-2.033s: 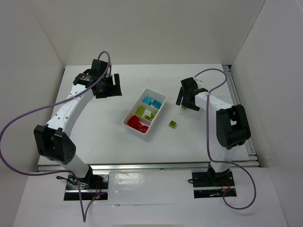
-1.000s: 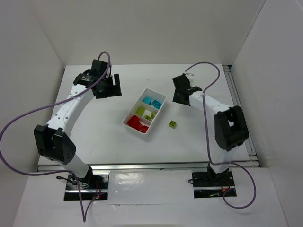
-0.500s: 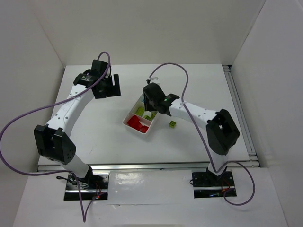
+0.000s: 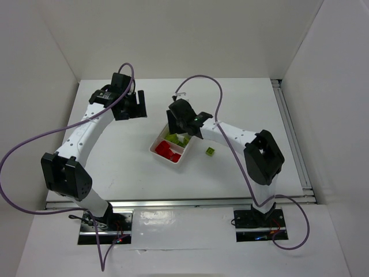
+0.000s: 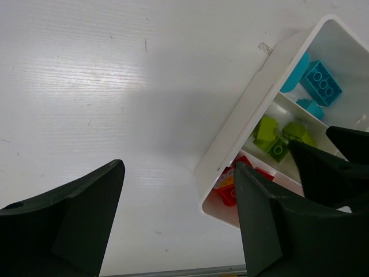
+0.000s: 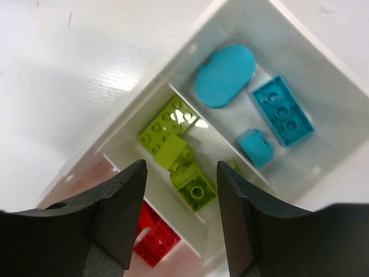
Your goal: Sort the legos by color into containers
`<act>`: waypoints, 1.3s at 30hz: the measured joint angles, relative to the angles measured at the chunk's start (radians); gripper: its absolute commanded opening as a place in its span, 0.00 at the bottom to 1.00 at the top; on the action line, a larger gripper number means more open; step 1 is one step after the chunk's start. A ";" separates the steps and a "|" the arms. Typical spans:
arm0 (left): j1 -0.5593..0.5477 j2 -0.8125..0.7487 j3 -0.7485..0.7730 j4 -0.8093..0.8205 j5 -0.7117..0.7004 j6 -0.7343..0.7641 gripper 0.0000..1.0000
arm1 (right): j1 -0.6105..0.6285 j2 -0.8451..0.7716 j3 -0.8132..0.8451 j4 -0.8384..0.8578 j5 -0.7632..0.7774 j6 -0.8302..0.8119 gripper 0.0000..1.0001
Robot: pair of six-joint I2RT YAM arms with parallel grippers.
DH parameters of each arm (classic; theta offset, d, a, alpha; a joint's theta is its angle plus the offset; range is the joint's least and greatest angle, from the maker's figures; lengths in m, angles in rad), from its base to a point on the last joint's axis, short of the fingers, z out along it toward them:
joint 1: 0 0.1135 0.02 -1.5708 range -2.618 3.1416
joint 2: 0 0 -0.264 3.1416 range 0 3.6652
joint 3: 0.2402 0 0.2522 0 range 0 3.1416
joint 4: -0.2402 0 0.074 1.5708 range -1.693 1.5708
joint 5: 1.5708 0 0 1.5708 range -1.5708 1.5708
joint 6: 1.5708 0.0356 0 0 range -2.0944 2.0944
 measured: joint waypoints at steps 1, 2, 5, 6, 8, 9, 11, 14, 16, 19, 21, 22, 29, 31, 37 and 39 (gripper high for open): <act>0.000 0.000 0.000 0.000 0.000 0.000 0.86 | -0.003 -0.014 -0.010 0.002 0.016 0.002 0.54; 0.000 0.000 0.000 0.000 0.000 0.000 0.86 | -0.005 -0.038 -0.032 0.003 0.028 0.008 0.53; 0.000 0.000 0.000 0.000 0.000 0.000 0.86 | -0.033 -0.156 -0.135 0.001 0.056 0.034 0.53; 0.000 0.000 0.000 0.000 0.000 0.000 0.86 | -0.053 -0.206 -0.175 -0.003 0.066 0.048 0.51; 0.000 0.000 0.000 0.000 0.000 0.000 0.86 | -0.093 -0.289 -0.233 -0.014 0.091 0.073 0.48; 0.000 0.000 0.000 0.000 0.000 0.000 0.86 | -0.116 -0.324 -0.260 -0.017 0.106 0.085 0.48; 0.000 0.000 0.000 0.000 0.001 0.000 0.86 | -0.149 -0.376 -0.308 -0.031 0.132 0.113 0.55; 0.000 0.000 0.000 0.000 0.001 0.000 0.86 | -0.175 -0.402 -0.383 -0.048 0.139 0.146 0.71; 0.000 0.000 0.000 0.000 0.001 0.000 0.86 | -0.181 -0.393 -0.430 -0.066 0.120 0.162 0.85; 0.000 0.000 0.000 0.000 0.001 0.000 0.86 | -0.188 -0.343 -0.464 -0.101 0.076 0.185 0.91; 0.000 0.000 0.000 0.000 0.001 0.000 0.86 | -0.193 -0.304 -0.469 -0.107 0.043 0.202 0.92; 0.000 0.000 0.000 0.000 0.001 0.000 0.86 | -0.196 -0.289 -0.470 -0.106 0.030 0.211 0.92; 0.000 0.000 -0.001 0.000 0.001 0.000 0.86 | -0.201 -0.226 -0.470 -0.093 -0.019 0.265 0.84; 0.000 0.000 -0.004 0.000 0.001 0.000 0.86 | -0.201 -0.193 -0.469 -0.094 -0.022 0.280 0.81; 0.000 0.000 -0.005 0.000 0.001 0.000 0.86 | -0.201 -0.158 -0.466 -0.095 -0.015 0.308 0.56; 0.000 0.000 -0.005 0.000 0.001 0.000 0.86 | -0.201 -0.156 -0.466 -0.095 -0.008 0.318 0.38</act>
